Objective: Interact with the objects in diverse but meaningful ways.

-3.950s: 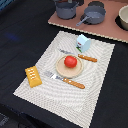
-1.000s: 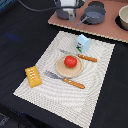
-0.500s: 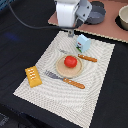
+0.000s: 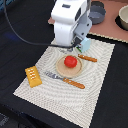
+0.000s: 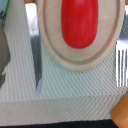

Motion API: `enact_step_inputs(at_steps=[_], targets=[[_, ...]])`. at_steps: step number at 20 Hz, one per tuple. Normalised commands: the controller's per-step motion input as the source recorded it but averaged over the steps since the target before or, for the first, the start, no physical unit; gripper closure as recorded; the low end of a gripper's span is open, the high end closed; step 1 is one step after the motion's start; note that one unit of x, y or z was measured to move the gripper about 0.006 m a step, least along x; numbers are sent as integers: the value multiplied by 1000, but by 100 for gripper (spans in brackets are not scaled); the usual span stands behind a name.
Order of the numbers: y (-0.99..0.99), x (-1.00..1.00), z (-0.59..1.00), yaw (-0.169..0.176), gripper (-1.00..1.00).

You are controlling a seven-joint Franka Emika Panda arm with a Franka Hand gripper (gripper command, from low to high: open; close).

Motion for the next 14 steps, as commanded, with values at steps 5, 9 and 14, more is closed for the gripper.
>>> enact_step_inputs(at_steps=[5,9,14], targets=[[-116,178,-361,0,-100],[-51,51,-426,0,-100],[-6,0,-381,1,-100]])
